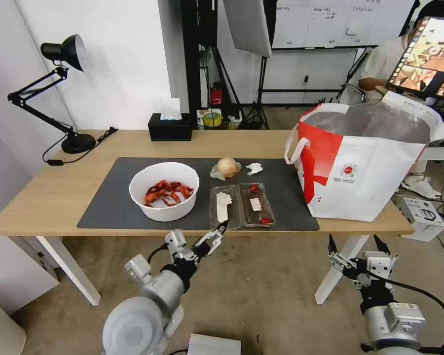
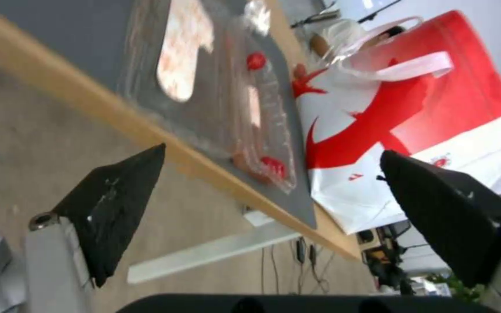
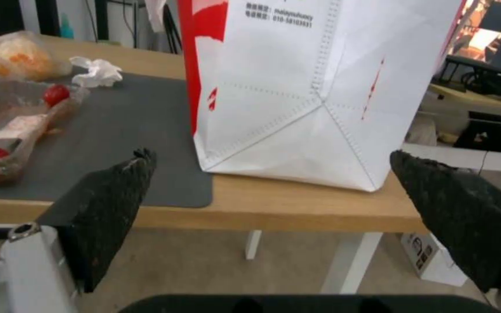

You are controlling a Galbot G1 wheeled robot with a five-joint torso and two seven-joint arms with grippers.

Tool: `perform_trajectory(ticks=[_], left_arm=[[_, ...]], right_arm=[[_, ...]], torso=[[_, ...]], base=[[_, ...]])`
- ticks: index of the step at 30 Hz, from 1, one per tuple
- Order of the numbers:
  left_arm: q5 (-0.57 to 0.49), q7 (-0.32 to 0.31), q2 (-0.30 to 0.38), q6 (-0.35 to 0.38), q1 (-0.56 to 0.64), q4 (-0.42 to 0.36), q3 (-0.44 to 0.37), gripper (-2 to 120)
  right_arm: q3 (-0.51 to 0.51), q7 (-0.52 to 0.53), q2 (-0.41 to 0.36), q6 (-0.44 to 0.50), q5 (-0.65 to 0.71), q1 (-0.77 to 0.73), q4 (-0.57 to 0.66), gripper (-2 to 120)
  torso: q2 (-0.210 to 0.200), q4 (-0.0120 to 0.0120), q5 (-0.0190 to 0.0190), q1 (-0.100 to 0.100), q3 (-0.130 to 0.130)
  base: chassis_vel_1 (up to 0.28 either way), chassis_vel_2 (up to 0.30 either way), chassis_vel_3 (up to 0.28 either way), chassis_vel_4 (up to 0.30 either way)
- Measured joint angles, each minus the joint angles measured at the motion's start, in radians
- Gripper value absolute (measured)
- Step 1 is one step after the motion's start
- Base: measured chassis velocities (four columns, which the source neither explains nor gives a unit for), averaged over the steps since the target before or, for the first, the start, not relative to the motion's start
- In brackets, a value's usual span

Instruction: Pick up the trash from the table and place it into the takeout bag.

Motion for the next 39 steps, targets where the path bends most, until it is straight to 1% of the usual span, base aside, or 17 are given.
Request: perform_trajectory(ticks=[2,3,6,7,10,11,13,14,16,17,20,21,25,29,31,35,39], left_arm=[[-0.03,-0.023,-0.017,0.001,-0.022,0.016,0.013,100],[-0.03,-0.023,-0.017,0.001,-0.022,0.016,0.013,100],[-0.064,-0.059,-0.058,0.006,-0.064,0.037,0.042,100],[-0.064,-0.059,-0.058,0.006,-0.064,0.037,0.042,100],[-0.069,-0.077,-0.101,0.008,-0.089,0.064,0.064,100],[-0.069,-0.077,-0.101,0.008,-0.089,0.064,0.064,100],[-0.072,-0.081,-0.128,0.008,-0.093,0.082,0.076,100],[-0.072,-0.081,-0.128,0.008,-0.093,0.082,0.076,100],[-0.072,-0.085,-0.164,0.007,-0.094,0.093,0.088,100],[-0.072,-0.085,-0.164,0.007,-0.094,0.093,0.088,100],[-0.067,-0.087,-0.202,0.005,-0.1,0.112,0.098,100],[-0.067,-0.087,-0.202,0.005,-0.1,0.112,0.098,100],[-0.059,-0.087,-0.243,0.001,-0.119,0.155,0.105,100],[-0.053,-0.083,-0.258,0.001,-0.121,0.17,0.104,100],[-0.039,-0.078,-0.277,-0.002,-0.126,0.192,0.101,100],[-0.033,-0.073,-0.285,-0.007,-0.132,0.205,0.099,100],[-0.027,-0.067,-0.292,-0.016,-0.157,0.243,0.082,100]], right_arm=[[-0.001,0.001,0.002,0.0,0.0,0.002,-0.006,100],[-0.001,0.001,0.002,0.0,0.0,0.002,-0.006,100],[-0.001,0.003,0.007,0.0,-0.002,0.003,-0.013,100],[-0.001,0.003,0.007,0.0,-0.002,0.003,-0.013,100],[-0.001,0.008,0.013,0.0,-0.003,0.008,-0.019,100],[-0.001,0.008,0.013,0.0,-0.003,0.008,-0.019,100],[0.0,0.01,0.016,0.0,-0.008,0.01,-0.026,100],[0.0,0.01,0.016,0.0,-0.008,0.01,-0.026,100],[0.001,0.018,0.021,0.0,-0.011,0.014,-0.037,100],[0.001,0.018,0.021,0.0,-0.011,0.014,-0.037,100],[0.001,0.02,0.023,0.0,-0.013,0.016,-0.044,100],[0.001,0.02,0.023,0.0,-0.013,0.016,-0.044,100],[0.0,0.021,0.026,0.0,-0.014,0.021,-0.054,100],[0.0,0.021,0.028,0.001,-0.015,0.021,-0.059,100],[0.0,0.021,0.029,0.004,-0.015,0.023,-0.067,100],[0.0,0.021,0.03,0.006,-0.015,0.026,-0.071,100],[-0.003,0.021,0.031,0.01,-0.015,0.031,-0.081,100]], torso=[[0.0,0.0,0.0,0.0,0.0],[0.0,0.0,0.0,0.0,0.0],[0.0,-0.0001,0.0,0.0,0.0],[0.0,-0.0001,0.0,0.0,0.0],[0.0,-0.0001,0.0,0.0,0.0],[0.0,-0.0001,0.0,0.0,0.0],[0.0,-0.0001,0.0,0.0,0.0],[0.0,-0.0001,0.0,0.0,0.0],[0.0,-0.0001,0.0001,0.0,0.0],[0.0,-0.0001,0.0001,0.0,0.0],[0.0,0.0,0.0001,0.0,0.0],[0.0,0.0,0.0001,0.0,0.0],[0.0,-0.0001,0.0001,0.0,0.0],[0.0,-0.0001,0.0,0.0,0.0],[0.0,-0.0001,0.0,0.0,0.0],[0.0,-0.0001,0.0,0.0,0.0],[0.0,0.0,0.0,0.0,0.0]], base=[[0.0,0.0,0.0,0.0],[0.0,0.0,0.0,0.0],[0.0,0.0,0.0,0.0],[0.0,0.0,0.0,0.0],[0.0,0.0,0.0,0.0],[0.0,0.0,0.0,0.0],[0.0,0.0,0.0,0.0],[0.0,0.0,0.0,0.0],[0.0,0.0,0.0,0.0],[0.0,0.0,0.0,0.0],[0.0,0.0,0.0,0.0],[0.0,0.0,0.0,0.0],[0.0,0.0,0.0,0.0],[0.0,0.0,0.0,0.0],[0.0,0.0,0.0,0.0],[0.0,0.0,0.0,0.0],[0.0,0.0,0.0,0.0]])
